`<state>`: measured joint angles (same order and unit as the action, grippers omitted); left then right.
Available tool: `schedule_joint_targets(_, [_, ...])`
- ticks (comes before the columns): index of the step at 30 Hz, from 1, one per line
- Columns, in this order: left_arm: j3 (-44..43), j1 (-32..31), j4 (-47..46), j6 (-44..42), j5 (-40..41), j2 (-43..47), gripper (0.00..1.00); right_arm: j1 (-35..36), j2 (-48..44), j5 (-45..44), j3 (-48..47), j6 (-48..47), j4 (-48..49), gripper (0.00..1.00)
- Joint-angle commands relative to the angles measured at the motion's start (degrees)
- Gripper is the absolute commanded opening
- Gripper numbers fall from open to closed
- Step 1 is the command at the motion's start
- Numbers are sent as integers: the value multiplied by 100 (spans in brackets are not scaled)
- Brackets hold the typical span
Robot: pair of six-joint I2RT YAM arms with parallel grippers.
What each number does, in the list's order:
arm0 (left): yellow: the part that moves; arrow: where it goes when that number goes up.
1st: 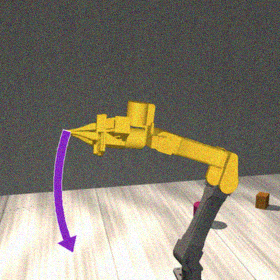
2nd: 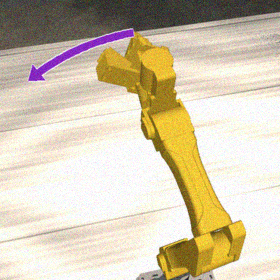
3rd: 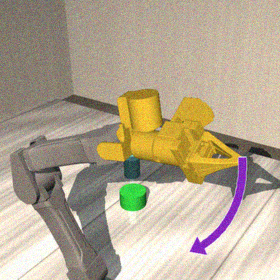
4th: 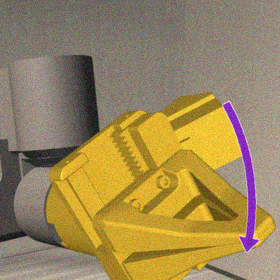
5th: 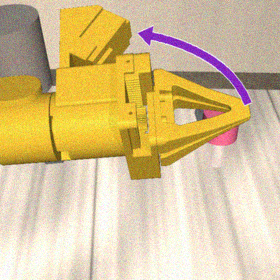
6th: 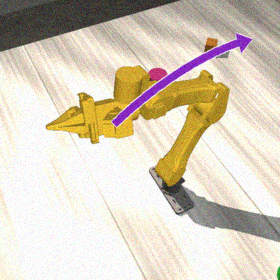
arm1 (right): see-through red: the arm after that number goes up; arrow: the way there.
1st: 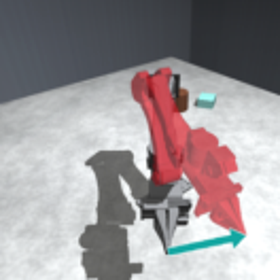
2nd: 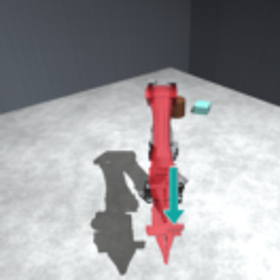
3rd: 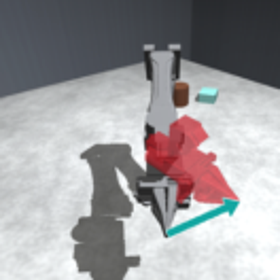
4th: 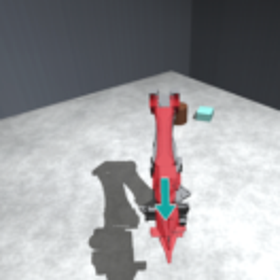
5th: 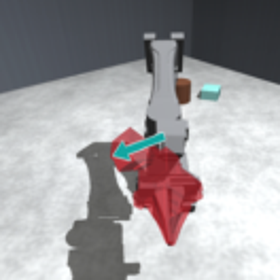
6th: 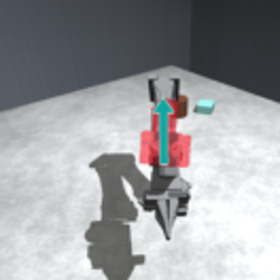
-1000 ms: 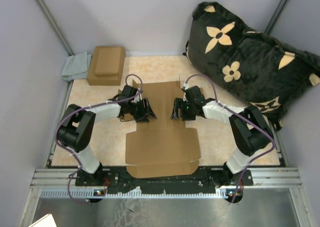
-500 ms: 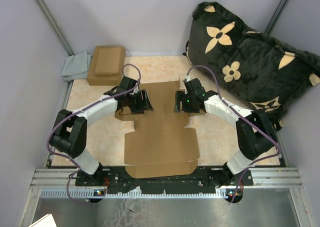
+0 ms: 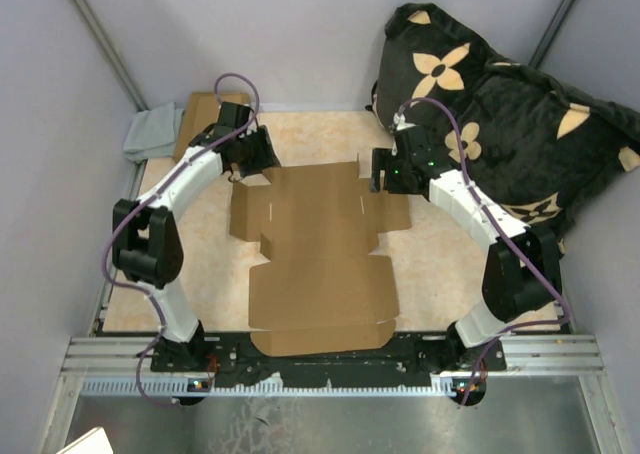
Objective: Fold the paper box
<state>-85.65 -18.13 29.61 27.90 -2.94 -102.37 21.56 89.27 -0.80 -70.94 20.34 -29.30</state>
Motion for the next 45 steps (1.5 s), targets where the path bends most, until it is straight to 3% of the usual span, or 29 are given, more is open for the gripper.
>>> schedule_joint_targets(1, [-657,367,399,-291,-108,-718,61,-34,-148,-62,-137,-240,-14,76])
schedule_joint_targets(8, [-2190,422,1110,-600,335,-1852,61,-46,-105,137,18,-184,142,75])
schedule_joint_targets(16, [-2578,424,1019,-680,294,-2398,59,-42,-73,269,114,-162,188,75])
schedule_joint_targets(24, [-2709,424,1013,-720,143,-2775,51,-47,-48,264,65,-188,144,75])
schedule_joint_targets(27, [-2712,424,1002,-741,114,-2809,40,-47,-12,264,25,-189,118,75])
schedule_joint_targets(31, [-2690,424,975,-787,162,-2696,1,-46,10,258,-20,-171,85,75])
schedule_joint_targets(33, [-2660,424,977,-799,196,-2565,0,-47,11,258,-53,-164,67,75])
schedule_joint_targets(37, [-2130,419,611,-819,105,-1988,0,-47,24,206,-226,-176,-62,75])
schedule_joint_targets(45, [335,407,-1480,-945,-279,204,0,-47,3,189,-782,-298,-402,75])
